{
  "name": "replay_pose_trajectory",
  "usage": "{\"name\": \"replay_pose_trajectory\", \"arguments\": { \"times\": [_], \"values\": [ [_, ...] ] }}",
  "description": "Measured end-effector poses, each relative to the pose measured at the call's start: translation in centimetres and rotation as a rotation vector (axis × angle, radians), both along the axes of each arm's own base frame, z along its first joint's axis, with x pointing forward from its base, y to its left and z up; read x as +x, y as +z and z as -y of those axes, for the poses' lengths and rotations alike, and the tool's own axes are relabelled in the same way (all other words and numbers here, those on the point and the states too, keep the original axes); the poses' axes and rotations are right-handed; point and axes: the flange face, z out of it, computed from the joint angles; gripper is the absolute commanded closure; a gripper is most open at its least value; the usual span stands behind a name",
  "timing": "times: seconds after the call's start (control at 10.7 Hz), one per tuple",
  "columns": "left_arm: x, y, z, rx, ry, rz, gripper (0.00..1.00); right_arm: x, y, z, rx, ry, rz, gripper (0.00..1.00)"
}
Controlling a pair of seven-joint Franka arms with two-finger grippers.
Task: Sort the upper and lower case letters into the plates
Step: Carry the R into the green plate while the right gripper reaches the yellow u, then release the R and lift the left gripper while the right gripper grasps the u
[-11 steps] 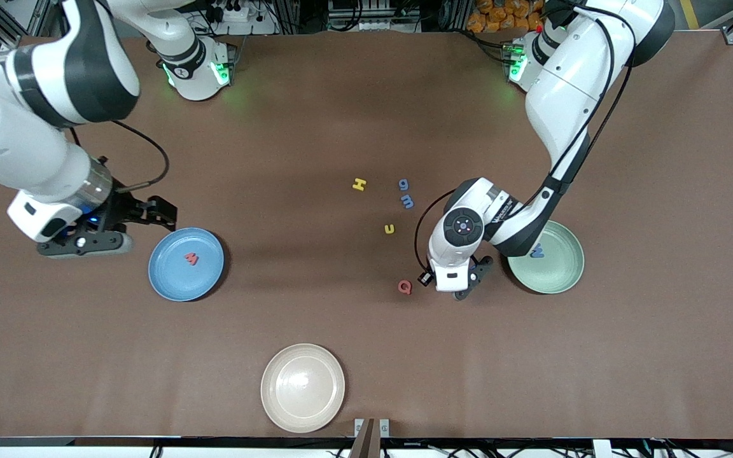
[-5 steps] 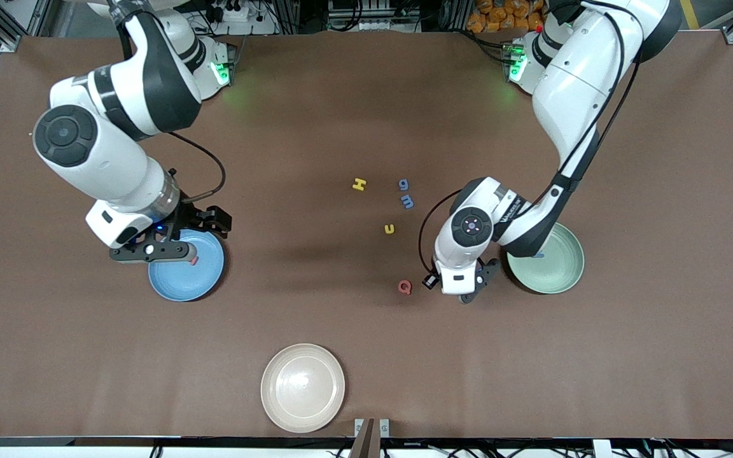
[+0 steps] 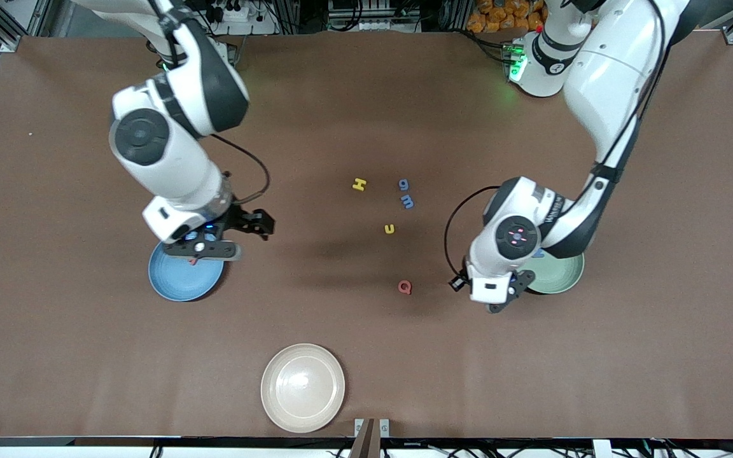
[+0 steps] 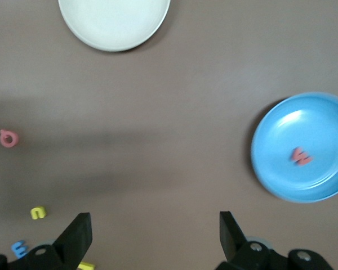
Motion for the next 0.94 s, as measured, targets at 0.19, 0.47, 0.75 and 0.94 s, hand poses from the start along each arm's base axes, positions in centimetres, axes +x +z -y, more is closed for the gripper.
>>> {"name": "replay_pose_trajectory", "arguments": {
  "times": [0.19, 0.47, 0.75, 0.94],
  "values": [
    [0.7, 0.3, -6.7, 0.006, -0.090, -0.061, 0.69, -1.9, -3.9, -5.9, 0.005, -0.001, -0.001, 0.00],
    [-0.7, -2.9, -13.3, 0.008, -0.159, -0.133, 0.54, -4.7, -11.3, -13.4, 0.021, 0.041, 0.011, 0.11],
    [-2.0, -5.1, -13.4, 0.004, -0.168, -0.130, 0.00, -7.4, -15.4, -20.1, 0.037, 0.121, 0.026, 0.19],
    [-1.6, -4.2, -13.0, 0.002, -0.173, -0.104, 0.00, -9.1, -18.7, -23.0, 0.039, 0.191, 0.077, 0.21]
  ]
}}
